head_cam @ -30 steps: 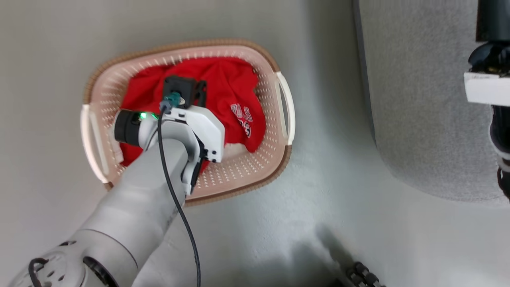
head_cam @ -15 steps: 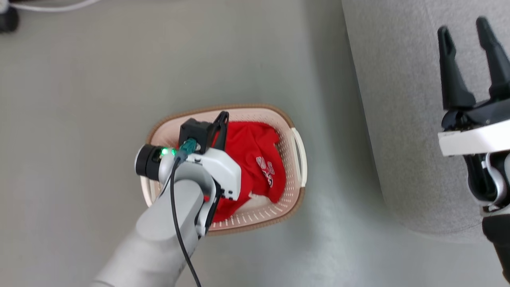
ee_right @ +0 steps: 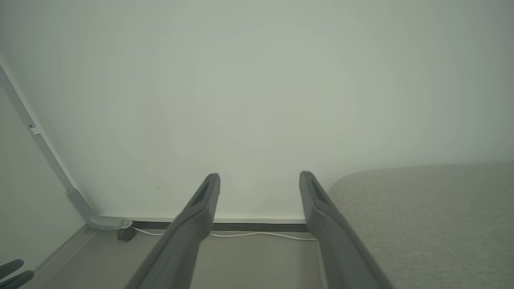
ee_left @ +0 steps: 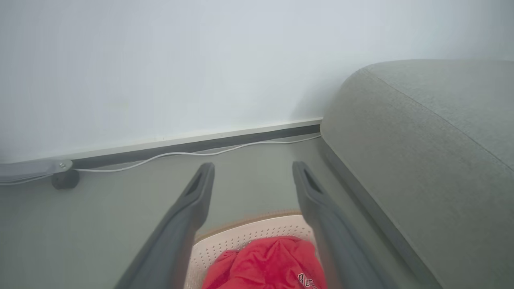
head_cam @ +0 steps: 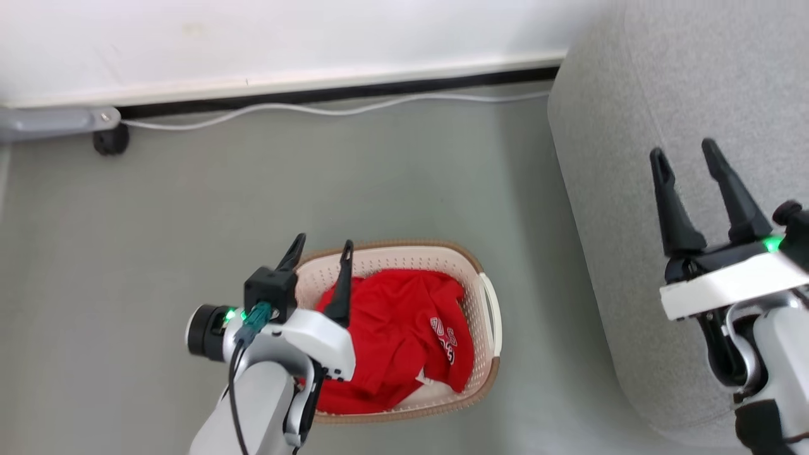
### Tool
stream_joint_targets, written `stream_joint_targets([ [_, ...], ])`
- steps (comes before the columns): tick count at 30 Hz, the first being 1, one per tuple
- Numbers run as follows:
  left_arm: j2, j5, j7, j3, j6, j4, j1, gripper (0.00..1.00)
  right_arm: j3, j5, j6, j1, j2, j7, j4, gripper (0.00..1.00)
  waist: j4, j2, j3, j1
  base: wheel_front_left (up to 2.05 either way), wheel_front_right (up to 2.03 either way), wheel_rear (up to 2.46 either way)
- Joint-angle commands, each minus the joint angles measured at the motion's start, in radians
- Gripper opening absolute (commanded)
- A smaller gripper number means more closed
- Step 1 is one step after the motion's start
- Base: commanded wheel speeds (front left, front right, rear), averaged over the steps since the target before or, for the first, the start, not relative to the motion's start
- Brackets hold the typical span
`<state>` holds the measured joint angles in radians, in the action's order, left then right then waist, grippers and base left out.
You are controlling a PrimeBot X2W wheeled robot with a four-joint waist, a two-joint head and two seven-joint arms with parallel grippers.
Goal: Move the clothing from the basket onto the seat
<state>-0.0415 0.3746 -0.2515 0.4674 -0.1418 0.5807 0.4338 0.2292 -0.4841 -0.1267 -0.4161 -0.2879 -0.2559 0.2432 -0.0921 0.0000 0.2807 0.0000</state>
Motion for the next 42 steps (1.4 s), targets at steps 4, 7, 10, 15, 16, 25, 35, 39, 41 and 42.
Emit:
stream_joint_targets([
  [4, -0.009, -0.072, -0.010, -0.131, 0.018, -0.105, -0.080, 1.00, -0.016, 0.023, -0.004, 0.056, 0.012, -0.006, -0.011, 1.00, 0.024, 0.0000, -0.081, 0.0000, 0.00, 0.00, 0.00],
  [7, -0.009, -0.099, -0.010, -0.166, 0.026, -0.127, -0.109, 1.00, -0.030, 0.032, -0.004, 0.072, 0.021, -0.006, -0.010, 1.00, 0.029, 0.0000, -0.099, 0.0000, 0.00, 0.00, 0.00],
  [10, -0.009, -0.130, -0.010, -0.217, 0.036, -0.160, -0.150, 1.00, -0.044, 0.045, -0.004, 0.099, 0.032, -0.006, -0.005, 1.00, 0.034, 0.0000, -0.127, 0.0000, 0.00, 0.00, 0.00],
  [15, -0.009, -0.171, -0.010, -0.310, 0.051, -0.223, -0.227, 1.00, -0.064, 0.063, -0.004, 0.140, 0.052, -0.006, 0.004, 1.00, 0.037, 0.0000, -0.172, 0.0000, 0.00, 0.00, 0.00],
  [16, -0.009, -0.178, -0.010, -0.326, 0.053, -0.235, -0.243, 1.00, -0.067, 0.067, -0.004, 0.148, 0.056, -0.006, 0.005, 1.00, 0.037, 0.0000, -0.180, 0.0000, 0.00, 0.00, 0.00],
  [25, -0.010, -0.216, -0.010, -0.472, 0.063, -0.313, -0.363, 1.00, -0.083, 0.098, -0.004, 0.201, 0.080, -0.006, 0.012, 1.00, 0.043, 0.0000, -0.234, 0.0000, 0.00, 0.00, 0.00],
  [35, -0.009, -0.211, -0.010, -0.550, 0.046, -0.368, -0.461, 1.00, -0.101, 0.112, -0.004, 0.235, 0.093, -0.006, 0.013, 1.00, 0.042, 0.0000, -0.251, 0.0000, 0.00, 0.00, 0.00],
  [39, -0.009, -0.204, -0.010, -0.542, 0.032, -0.387, -0.478, 1.00, -0.104, 0.111, -0.004, 0.236, 0.092, -0.006, 0.010, 1.00, 0.039, 0.0000, -0.243, 0.0000, 0.00, 0.00, 0.00],
  [41, -0.009, -0.201, -0.010, -0.531, 0.026, -0.391, -0.479, 1.00, -0.106, 0.109, -0.004, 0.232, 0.092, -0.006, 0.009, 1.00, 0.038, 0.0000, -0.237, 0.0000, 0.00, 0.00, 0.00],
  [42, -0.009, -0.197, -0.010, -0.523, 0.024, -0.390, -0.478, 1.00, -0.106, 0.108, -0.004, 0.230, 0.091, -0.006, 0.008, 1.00, 0.037, 0.0000, -0.234, 0.0000, 0.00, 0.00, 0.00],
])
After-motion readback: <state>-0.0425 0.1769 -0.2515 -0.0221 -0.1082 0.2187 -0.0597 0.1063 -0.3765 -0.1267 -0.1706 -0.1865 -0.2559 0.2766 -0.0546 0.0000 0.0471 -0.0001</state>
